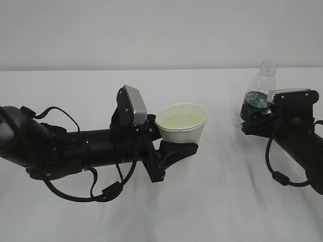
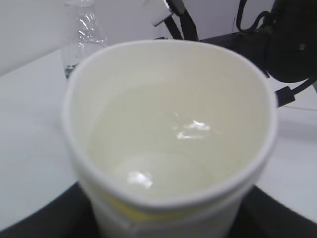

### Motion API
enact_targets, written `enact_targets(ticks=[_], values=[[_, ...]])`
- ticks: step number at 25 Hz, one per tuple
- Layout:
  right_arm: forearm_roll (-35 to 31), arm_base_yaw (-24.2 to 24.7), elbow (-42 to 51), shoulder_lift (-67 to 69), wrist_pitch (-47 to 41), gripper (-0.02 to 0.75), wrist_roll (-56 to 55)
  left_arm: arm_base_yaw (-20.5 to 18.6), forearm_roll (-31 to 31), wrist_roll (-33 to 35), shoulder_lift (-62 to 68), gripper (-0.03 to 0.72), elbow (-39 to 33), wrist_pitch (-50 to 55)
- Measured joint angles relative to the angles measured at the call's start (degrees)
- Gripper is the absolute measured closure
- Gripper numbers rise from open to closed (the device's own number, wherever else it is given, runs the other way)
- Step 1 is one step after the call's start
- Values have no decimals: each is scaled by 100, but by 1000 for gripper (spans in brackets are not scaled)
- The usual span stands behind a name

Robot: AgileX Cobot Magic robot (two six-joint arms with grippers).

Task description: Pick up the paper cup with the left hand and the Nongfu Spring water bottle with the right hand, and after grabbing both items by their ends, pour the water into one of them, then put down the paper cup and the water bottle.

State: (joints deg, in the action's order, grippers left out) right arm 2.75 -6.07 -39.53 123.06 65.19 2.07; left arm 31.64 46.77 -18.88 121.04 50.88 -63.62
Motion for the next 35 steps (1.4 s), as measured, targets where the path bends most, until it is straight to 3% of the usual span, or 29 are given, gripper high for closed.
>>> enact_targets(ticks=[20,35], values=[[46,0,1993,-1508,26,150,-23,-11,-1033,118,0,270,0,0],[161,0,3171,-2601,39,150,-45,-804,-1341,141,0,270,0,0]])
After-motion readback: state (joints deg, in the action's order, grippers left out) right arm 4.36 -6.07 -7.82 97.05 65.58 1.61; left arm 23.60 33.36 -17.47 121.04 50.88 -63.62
